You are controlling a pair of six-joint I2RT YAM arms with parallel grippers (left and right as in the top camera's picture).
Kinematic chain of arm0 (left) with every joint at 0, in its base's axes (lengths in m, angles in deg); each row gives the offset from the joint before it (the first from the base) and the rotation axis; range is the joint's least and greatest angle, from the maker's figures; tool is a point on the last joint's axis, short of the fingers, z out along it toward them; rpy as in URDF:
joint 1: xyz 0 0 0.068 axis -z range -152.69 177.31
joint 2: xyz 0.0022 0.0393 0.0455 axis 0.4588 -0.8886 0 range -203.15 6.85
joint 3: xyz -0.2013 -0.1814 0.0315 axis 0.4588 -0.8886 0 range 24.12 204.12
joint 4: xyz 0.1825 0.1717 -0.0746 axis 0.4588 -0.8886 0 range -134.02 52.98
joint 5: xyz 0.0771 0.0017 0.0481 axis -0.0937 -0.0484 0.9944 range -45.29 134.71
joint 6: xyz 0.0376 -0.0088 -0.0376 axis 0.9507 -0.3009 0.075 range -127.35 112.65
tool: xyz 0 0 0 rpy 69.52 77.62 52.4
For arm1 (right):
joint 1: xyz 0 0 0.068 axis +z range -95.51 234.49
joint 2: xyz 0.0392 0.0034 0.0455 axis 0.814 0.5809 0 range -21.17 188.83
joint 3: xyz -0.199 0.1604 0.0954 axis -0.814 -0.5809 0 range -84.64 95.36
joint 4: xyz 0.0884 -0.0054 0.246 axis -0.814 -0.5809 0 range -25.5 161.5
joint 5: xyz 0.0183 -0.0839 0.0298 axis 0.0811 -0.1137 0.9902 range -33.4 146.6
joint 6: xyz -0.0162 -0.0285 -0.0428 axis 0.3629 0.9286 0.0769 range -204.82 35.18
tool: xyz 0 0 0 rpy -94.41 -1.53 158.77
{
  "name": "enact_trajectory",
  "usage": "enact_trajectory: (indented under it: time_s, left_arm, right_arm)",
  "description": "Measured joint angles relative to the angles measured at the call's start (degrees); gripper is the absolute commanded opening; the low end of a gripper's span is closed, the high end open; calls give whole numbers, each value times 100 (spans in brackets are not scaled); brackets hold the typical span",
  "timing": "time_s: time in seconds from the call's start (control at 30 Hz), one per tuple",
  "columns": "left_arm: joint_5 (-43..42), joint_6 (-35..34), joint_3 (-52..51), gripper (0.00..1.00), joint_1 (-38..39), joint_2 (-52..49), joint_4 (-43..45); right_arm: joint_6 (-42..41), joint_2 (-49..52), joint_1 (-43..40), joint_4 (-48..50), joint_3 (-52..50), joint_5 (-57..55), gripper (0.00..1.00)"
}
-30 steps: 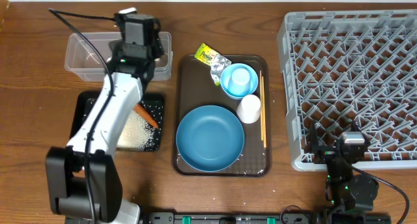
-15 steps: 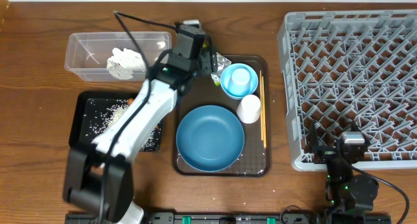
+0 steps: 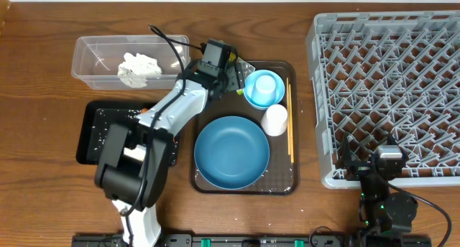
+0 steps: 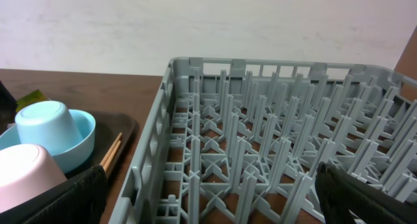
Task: Sort waste into correct bins and load items into the dishwasher rack
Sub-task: 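Lift the wrapper and drop it into the clear plastic container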
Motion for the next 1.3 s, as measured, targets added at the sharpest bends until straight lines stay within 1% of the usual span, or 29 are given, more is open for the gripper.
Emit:
enact_trajectory:
  time_s: [0.03, 0.1, 0.3, 0.33, 0.47, 0.6, 0.63, 0.67, 0.7, 0.87, 0.9, 1.13, 1.2, 1.3]
  left_arm:
    - [-31, -24, 0, 84, 0, -63, 33]
    - [-101, -116, 0, 84, -2, -192, 90]
    - [-153, -435, 2, 83, 0, -396, 234]
    - [-164, -461, 2, 78, 0, -396, 254]
    - [-216, -605, 4, 64, 13, -400, 280]
    - [-254, -621, 7, 61, 76, -442, 284]
    - [-251, -621, 9, 59, 96, -461, 286]
    - [-254, -632, 11, 58, 118, -496, 289]
    - [-232, -619, 11, 54, 142, -527, 295]
    - [-258, -684, 22, 12, 184, -568, 302]
    - [-271, -688, 22, 6, 190, -573, 297]
    - [-275, -662, 22, 6, 192, -450, 166]
    - [-273, -597, 20, 6, 192, -212, 146]
    - [-192, -544, 20, 6, 192, 439, 144]
  right_arm:
    - [0, 0, 0, -2, 0, 0, 99]
    - [0, 0, 0, 0, 0, 0, 99]
    - [0, 0, 0, 0, 0, 0, 99]
    - [0, 0, 0, 0, 0, 0, 99]
    - [0, 0, 0, 0, 0, 0, 99]
    - [0, 0, 0, 0, 0, 0, 99]
    - [-2, 0, 0, -2, 0, 0, 99]
    - [0, 0, 0, 0, 0, 0, 99]
    - [0, 0, 0, 0, 0, 0, 99]
    - [0, 0, 0, 0, 0, -2, 99]
    - [0, 0, 0, 0, 0, 0, 99]
    - [0, 0, 0, 0, 0, -2, 99]
    - [-2, 0, 0, 0, 0, 0, 99]
    - [-2, 0, 0, -2, 0, 0, 99]
